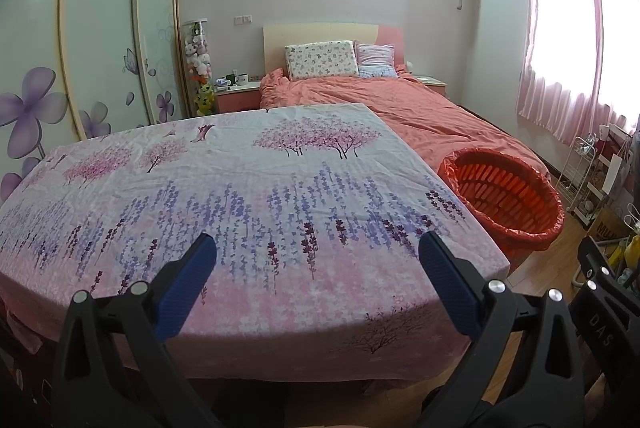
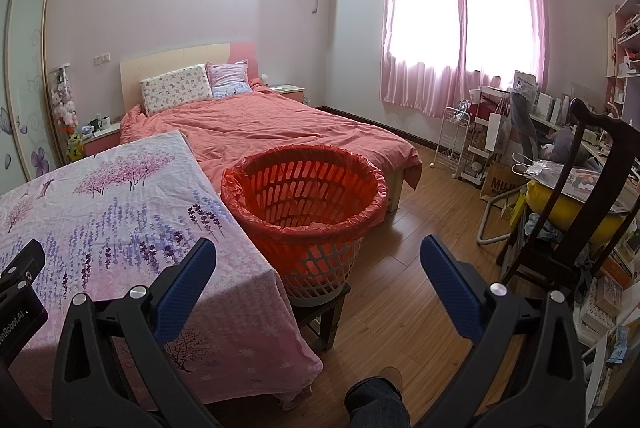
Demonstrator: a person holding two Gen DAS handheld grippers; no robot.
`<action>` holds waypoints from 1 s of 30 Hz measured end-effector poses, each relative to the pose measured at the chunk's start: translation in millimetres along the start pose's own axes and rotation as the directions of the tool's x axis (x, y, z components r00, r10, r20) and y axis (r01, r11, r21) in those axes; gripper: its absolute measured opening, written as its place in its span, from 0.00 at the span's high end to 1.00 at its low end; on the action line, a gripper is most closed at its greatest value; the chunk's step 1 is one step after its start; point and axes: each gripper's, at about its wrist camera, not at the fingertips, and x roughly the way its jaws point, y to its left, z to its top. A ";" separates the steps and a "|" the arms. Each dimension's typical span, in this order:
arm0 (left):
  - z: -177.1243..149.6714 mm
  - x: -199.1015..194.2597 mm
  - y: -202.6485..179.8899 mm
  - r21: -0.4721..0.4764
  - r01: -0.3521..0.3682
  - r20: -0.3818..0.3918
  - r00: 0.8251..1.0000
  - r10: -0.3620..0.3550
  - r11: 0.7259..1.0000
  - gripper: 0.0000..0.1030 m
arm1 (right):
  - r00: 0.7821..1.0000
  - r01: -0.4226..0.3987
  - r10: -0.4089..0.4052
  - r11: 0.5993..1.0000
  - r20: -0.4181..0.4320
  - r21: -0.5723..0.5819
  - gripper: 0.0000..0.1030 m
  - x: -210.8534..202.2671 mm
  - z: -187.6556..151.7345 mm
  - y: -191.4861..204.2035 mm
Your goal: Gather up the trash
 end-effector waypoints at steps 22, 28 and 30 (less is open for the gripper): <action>-3.1 1.8 2.5 -0.006 -0.006 -0.006 1.000 0.006 1.000 0.04 | 1.000 -0.001 0.001 1.000 -0.004 0.000 0.02 0.7 -0.2 0.5; -3.5 1.8 3.1 -0.005 -0.007 -0.006 1.000 0.007 1.000 0.04 | 1.000 -0.001 0.001 1.000 -0.008 0.001 0.02 1.5 -1.8 1.0; -3.0 2.1 2.5 -0.005 -0.008 -0.007 1.000 0.008 1.000 0.04 | 1.000 -0.002 0.002 1.000 -0.010 0.000 0.02 1.3 -3.6 2.1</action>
